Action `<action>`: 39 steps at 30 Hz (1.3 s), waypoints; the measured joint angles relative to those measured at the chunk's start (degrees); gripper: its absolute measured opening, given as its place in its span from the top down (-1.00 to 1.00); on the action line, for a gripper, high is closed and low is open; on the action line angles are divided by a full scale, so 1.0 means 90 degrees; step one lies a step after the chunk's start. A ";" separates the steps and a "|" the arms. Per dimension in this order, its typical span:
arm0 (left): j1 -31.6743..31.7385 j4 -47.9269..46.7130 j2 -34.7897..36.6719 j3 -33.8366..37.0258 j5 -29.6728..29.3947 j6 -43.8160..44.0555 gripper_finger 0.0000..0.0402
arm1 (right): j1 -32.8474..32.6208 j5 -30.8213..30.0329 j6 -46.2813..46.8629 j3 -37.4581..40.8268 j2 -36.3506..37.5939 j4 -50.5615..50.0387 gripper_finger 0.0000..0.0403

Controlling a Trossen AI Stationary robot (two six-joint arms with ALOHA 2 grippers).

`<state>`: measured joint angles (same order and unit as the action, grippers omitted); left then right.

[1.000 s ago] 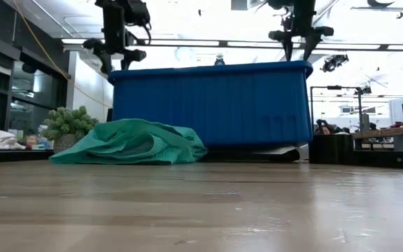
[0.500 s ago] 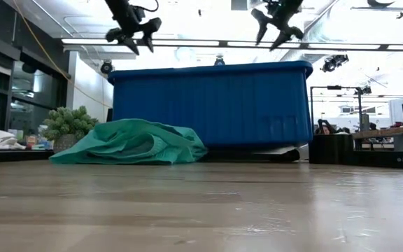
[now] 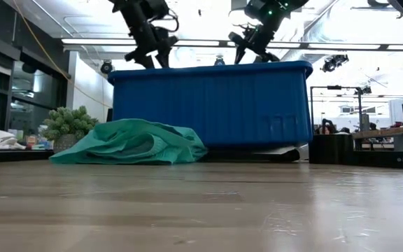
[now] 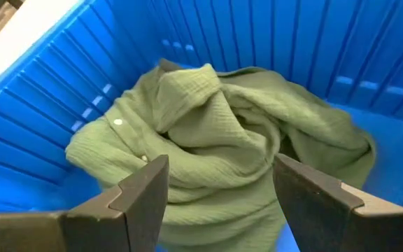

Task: Fold laundry
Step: Fold the green polo shirt from the blue laundry bin

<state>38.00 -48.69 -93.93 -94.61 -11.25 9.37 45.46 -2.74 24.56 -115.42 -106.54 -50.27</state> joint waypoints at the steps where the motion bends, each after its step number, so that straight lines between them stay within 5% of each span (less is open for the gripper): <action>1: -0.0101 0.0123 0.0044 0.0000 -0.0022 -0.0009 -0.19 | -0.0014 0.0002 -0.0008 0.0000 0.0000 0.0030 -0.17; 8: -0.0911 0.0020 0.0449 -0.0017 -0.0172 -0.0134 -0.07 | 0.0044 0.0000 -0.0068 0.0000 0.0004 0.0050 -0.17; 14: -0.1259 -0.0107 0.0432 -0.0005 -0.1291 -0.0038 0.78 | 0.0048 -0.0001 -0.0068 0.0000 0.0005 0.0141 -0.17; 16: -0.1258 0.0108 0.0454 -0.0010 -0.1503 0.0165 0.92 | 0.0046 0.0000 -0.0068 0.0000 0.0005 0.0153 -0.17; 39: -0.1837 -0.0147 0.0540 0.1188 -0.3072 0.3824 1.00 | 0.0041 0.0044 -0.0068 0.0000 0.0014 0.0143 -0.17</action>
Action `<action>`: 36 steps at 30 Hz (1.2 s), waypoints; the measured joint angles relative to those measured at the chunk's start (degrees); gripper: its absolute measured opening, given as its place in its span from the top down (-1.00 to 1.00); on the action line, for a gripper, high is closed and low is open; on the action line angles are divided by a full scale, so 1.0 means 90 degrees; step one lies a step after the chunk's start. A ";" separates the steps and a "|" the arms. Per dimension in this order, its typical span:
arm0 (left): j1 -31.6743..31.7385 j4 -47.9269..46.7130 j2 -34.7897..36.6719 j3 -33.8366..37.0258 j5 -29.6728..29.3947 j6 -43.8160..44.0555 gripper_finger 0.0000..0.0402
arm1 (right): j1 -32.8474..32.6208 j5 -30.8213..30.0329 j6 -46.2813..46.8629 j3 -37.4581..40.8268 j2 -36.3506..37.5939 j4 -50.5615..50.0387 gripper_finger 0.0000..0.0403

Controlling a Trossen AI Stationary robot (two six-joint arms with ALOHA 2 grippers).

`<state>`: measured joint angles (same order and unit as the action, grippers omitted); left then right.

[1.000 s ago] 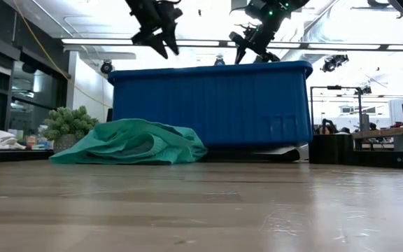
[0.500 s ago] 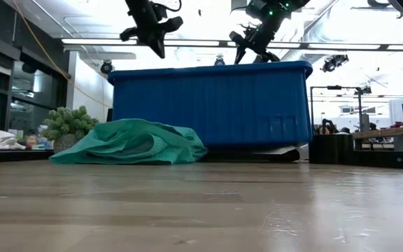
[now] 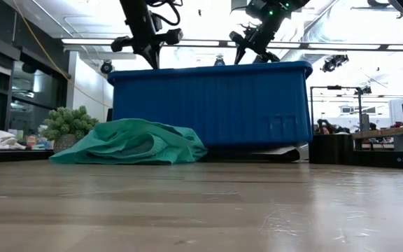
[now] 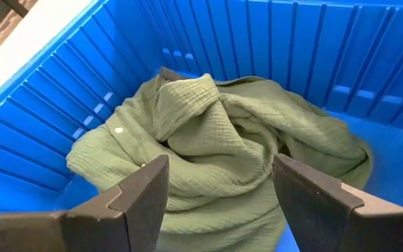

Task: Fold laundry
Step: Fold the green polo shirt from the blue laundry bin

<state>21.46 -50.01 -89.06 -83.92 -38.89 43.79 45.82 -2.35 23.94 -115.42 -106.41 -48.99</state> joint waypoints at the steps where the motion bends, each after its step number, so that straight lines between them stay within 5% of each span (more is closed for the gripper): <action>1: -0.0020 0.0022 0.0010 0.0071 -0.0032 0.0137 1.00 | 0.0000 0.0002 0.0000 0.0000 -0.0002 0.0000 -0.17; 18: -0.0631 -0.0398 -0.0019 0.0193 0.0585 0.0621 1.00 | -0.0134 0.0818 -0.0095 -0.0002 -0.0236 -0.0376 -0.17; 36: -0.0805 -0.0362 -0.0026 0.0194 0.0648 0.0625 1.00 | -0.0253 0.0621 0.2234 -0.0002 -0.1933 -0.0214 -0.17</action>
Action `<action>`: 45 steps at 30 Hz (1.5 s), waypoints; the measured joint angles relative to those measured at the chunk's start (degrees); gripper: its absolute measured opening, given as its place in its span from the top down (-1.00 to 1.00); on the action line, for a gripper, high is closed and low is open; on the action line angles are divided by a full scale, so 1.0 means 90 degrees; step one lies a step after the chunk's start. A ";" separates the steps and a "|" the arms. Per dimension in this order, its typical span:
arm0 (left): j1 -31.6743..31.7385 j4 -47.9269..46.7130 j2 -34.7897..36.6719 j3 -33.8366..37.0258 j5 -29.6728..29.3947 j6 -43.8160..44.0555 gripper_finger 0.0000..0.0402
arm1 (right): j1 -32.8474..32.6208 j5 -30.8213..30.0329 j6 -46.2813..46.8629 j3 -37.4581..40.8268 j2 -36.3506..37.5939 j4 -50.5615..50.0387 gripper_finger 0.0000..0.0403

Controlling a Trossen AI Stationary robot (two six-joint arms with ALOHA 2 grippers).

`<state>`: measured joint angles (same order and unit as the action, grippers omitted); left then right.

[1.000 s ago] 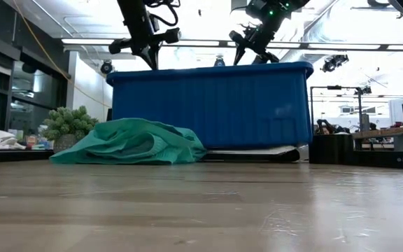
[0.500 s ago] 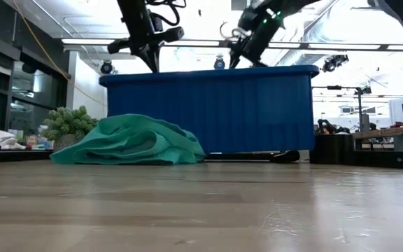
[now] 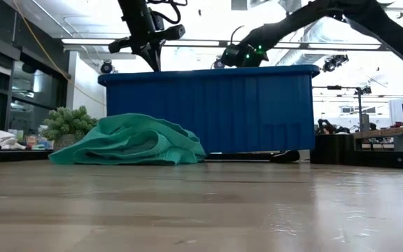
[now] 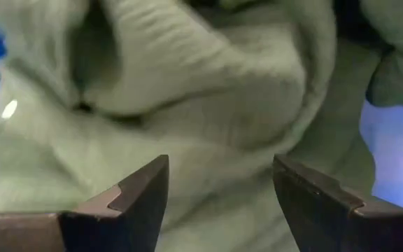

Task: Fold laundry
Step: Fold the green polo shirt from the blue laundry bin

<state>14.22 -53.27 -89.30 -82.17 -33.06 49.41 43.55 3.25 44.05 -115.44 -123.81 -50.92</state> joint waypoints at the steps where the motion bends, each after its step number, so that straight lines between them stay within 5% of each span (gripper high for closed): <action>1: 0.0000 0.0000 0.0000 0.0000 0.0001 0.0000 1.00 | 0.0014 -0.0009 0.0131 0.0000 -0.0060 0.0017 -0.17; 17: 0.0000 0.0046 0.0000 0.0000 0.0025 -0.0185 1.00 | 0.0028 -0.0022 0.1787 0.0000 -0.1040 0.1173 -0.13; 19: 0.0000 0.0051 0.0000 0.0000 0.0022 -0.0185 1.00 | 0.0024 -0.0008 0.1766 -0.0007 -0.1107 0.1219 0.05; 23: 0.0000 0.0054 0.0004 0.0001 -0.0066 -0.0338 1.00 | 0.0030 0.0222 0.1173 -0.0003 -0.1100 0.1573 0.81; 25: 0.0027 0.0061 0.0007 0.0005 -0.0150 -0.0480 1.00 | 0.0042 0.0360 0.1025 0.0011 -0.0983 0.1888 0.89; 45: 0.1245 0.1339 0.0034 0.0020 -0.0116 -0.2111 1.00 | 0.0659 0.1087 -0.0050 0.0012 0.3407 0.3194 0.98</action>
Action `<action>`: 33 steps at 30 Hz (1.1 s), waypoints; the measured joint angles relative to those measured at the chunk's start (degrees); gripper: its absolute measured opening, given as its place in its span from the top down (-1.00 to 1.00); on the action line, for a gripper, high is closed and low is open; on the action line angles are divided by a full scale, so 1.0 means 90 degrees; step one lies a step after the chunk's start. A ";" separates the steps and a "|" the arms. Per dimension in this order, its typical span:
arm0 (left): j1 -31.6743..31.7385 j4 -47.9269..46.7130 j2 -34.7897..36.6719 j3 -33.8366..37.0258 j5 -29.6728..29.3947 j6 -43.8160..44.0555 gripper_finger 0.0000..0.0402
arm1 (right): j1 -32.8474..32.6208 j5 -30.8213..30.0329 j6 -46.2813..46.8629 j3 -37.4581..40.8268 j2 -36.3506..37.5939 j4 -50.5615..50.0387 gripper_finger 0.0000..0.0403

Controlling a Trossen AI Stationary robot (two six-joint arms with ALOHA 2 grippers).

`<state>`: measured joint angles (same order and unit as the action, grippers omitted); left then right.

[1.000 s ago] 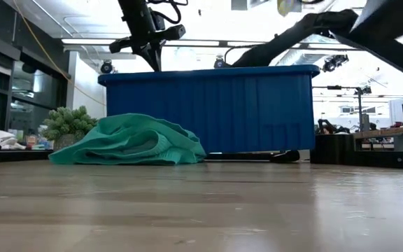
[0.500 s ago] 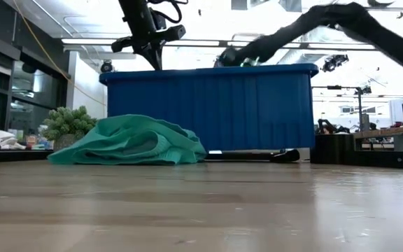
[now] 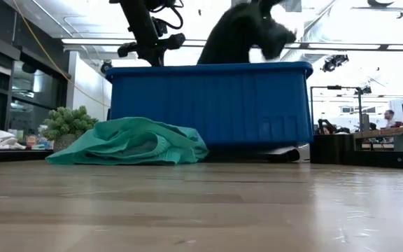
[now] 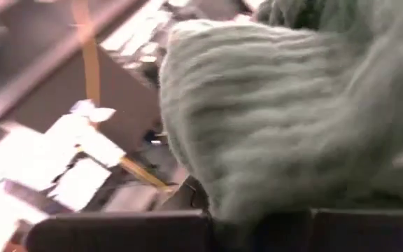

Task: Fold laundry
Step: Fold the green polo shirt from the blue laundry bin

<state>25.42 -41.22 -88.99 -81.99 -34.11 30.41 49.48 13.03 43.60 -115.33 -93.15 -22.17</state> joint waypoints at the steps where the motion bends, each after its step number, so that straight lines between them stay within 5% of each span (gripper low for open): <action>1: 0.0072 0.0023 -0.0004 0.0007 -0.0005 -0.0064 1.00 | -0.0074 0.0131 -0.0015 0.0000 0.0227 -0.0004 0.98; 10: 0.0660 0.0192 -0.0003 0.0009 0.0133 -0.0077 1.00 | -0.1601 0.1194 -0.0267 -0.0008 0.1768 0.0017 0.98; 16: 0.0893 0.0239 0.0002 0.0000 0.0553 -0.0074 1.00 | -0.2552 -0.0617 -0.0824 -0.0022 0.2051 -0.0485 0.98; 24: 0.0700 0.0480 0.0010 -0.0013 0.0958 -0.0245 1.00 | -0.1908 -0.2274 -0.1348 -0.0019 0.1396 0.0181 0.99; 33: 0.0430 0.0604 0.0015 -0.0015 0.0923 -0.0393 1.00 | -0.1077 -0.1604 -0.0671 -0.0015 0.0056 0.0877 0.99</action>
<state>29.29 -35.79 -88.86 -82.13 -25.80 26.87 39.79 -1.41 37.56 -115.46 -92.65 -14.28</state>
